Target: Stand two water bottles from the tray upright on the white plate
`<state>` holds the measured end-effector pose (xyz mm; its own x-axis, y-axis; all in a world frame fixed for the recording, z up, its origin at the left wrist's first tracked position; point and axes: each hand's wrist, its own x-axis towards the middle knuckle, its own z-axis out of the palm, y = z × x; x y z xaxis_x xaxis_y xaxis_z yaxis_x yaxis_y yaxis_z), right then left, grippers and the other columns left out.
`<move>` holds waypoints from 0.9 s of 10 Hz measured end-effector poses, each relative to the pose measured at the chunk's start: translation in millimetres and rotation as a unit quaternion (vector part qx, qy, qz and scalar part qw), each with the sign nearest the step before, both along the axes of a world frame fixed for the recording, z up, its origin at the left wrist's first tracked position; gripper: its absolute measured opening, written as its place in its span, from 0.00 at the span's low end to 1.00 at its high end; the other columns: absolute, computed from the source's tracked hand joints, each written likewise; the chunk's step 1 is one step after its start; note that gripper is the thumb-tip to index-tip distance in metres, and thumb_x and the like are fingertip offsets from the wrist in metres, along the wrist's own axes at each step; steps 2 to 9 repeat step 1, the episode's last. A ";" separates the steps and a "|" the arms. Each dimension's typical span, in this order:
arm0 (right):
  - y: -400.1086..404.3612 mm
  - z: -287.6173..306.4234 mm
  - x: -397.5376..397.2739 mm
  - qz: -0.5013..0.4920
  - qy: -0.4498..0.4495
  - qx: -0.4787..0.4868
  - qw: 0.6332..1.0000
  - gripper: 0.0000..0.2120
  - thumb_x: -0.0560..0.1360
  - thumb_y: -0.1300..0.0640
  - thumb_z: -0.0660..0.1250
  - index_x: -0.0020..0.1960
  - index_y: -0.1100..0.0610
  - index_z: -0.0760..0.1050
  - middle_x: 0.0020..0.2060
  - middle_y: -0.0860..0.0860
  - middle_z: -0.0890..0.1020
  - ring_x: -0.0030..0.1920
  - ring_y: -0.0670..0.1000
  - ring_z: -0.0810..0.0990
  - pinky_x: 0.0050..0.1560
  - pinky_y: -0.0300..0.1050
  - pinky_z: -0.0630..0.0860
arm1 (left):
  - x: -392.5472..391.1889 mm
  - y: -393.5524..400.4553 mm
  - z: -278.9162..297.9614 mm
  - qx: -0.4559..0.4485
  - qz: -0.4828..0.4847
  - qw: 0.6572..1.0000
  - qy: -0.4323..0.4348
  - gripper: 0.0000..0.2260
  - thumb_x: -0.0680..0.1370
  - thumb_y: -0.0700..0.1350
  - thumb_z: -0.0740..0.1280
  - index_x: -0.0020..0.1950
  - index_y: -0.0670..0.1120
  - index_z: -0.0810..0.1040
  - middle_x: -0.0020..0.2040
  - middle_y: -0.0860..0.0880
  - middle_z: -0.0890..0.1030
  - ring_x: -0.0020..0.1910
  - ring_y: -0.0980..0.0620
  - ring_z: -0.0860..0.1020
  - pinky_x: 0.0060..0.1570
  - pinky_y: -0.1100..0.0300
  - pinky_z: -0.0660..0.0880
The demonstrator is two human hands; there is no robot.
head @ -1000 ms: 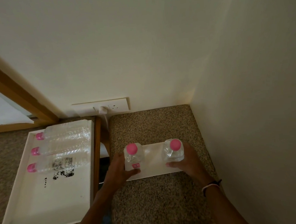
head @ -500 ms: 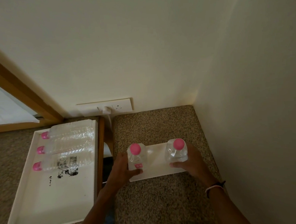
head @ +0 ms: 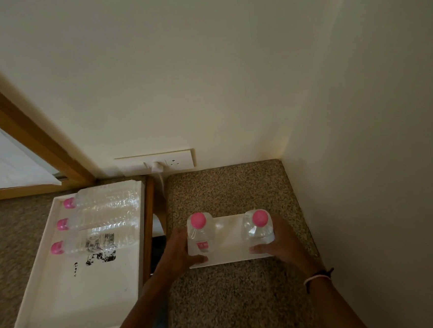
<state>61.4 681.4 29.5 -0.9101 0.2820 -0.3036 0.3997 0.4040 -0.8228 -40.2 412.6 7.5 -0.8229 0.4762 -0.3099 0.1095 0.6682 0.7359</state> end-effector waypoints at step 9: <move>6.6 15.7 0.6 0.039 -0.008 0.015 0.999 0.57 0.49 0.39 0.84 0.73 0.43 0.63 0.70 0.49 0.72 0.69 0.50 0.71 0.68 0.60 0.73 | -4.6 -3.0 16.5 0.058 -0.056 0.997 -0.016 0.35 0.64 0.46 0.83 0.66 0.55 0.71 0.62 0.59 0.77 0.62 0.68 0.76 0.67 0.52 0.77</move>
